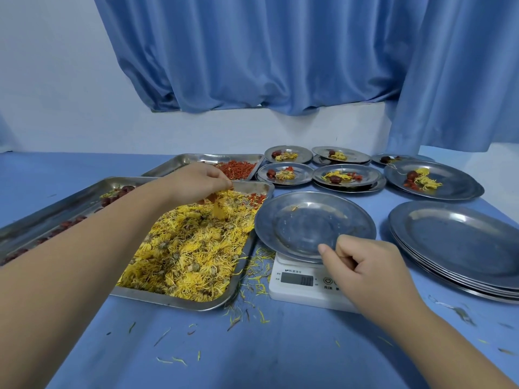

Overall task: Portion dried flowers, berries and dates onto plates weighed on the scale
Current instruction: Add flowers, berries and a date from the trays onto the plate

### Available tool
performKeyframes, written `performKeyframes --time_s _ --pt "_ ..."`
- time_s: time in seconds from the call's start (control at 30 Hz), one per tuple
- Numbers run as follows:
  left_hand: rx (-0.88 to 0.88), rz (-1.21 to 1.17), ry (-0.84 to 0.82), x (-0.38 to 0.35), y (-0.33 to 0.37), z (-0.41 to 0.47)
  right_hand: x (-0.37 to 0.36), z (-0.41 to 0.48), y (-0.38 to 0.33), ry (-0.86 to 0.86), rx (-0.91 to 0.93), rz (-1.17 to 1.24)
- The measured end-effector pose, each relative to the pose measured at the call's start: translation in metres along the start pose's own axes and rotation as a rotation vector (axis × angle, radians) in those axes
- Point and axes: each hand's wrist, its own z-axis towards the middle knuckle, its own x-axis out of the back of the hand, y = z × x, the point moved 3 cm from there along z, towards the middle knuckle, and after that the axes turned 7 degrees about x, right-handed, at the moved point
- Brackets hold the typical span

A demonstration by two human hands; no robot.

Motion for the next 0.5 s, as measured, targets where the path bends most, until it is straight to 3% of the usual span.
performKeyframes --time_s 0.33,0.5 --pt "0.059 -0.221 -0.053 0.000 -0.013 -0.007 0.000 0.000 0.001 -0.002 -0.006 0.003" --pt "0.071 -0.113 -0.018 -0.004 -0.018 -0.012 0.000 0.000 0.001 -0.016 0.001 -0.005"
